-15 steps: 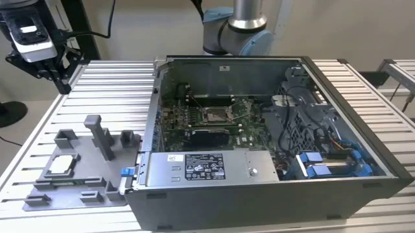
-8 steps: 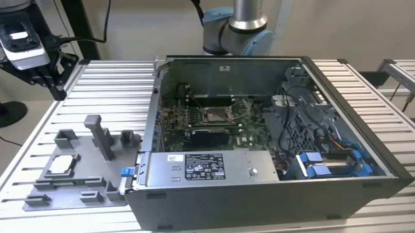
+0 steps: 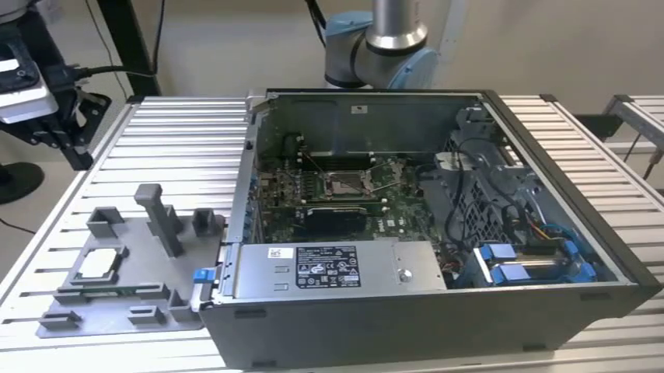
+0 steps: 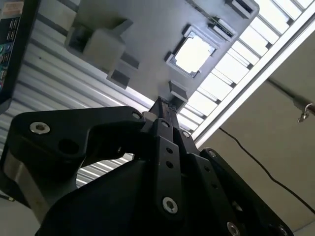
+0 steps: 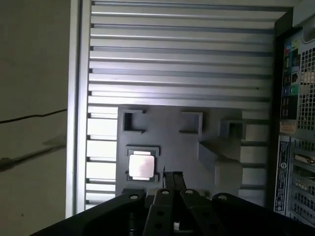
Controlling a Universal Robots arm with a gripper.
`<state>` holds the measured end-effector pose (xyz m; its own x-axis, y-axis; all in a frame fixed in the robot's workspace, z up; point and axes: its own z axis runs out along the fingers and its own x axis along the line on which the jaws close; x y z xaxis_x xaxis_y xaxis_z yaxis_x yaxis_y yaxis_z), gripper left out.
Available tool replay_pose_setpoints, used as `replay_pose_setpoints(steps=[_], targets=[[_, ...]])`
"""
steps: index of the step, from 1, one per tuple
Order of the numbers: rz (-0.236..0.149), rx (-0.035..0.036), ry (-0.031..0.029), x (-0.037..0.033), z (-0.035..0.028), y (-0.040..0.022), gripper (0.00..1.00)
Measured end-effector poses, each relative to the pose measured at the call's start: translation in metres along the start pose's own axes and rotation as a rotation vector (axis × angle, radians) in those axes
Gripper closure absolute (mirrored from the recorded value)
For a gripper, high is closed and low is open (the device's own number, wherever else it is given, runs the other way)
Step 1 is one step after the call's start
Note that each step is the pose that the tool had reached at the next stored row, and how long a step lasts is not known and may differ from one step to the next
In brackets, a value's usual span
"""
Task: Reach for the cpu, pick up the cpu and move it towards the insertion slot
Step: 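Reach for the cpu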
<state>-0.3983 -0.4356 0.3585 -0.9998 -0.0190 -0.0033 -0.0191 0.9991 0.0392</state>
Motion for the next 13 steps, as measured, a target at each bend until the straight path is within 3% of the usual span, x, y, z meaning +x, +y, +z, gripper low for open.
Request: replay_pose_setpoints(steps=[7, 13], targets=[[0.0, 0.0001, -0.0014, 0.0133, -0.0003, -0.0081, 1.0], [0.0, 0.0, -0.0013, 0.0233, -0.0002, -0.0081, 1.0]])
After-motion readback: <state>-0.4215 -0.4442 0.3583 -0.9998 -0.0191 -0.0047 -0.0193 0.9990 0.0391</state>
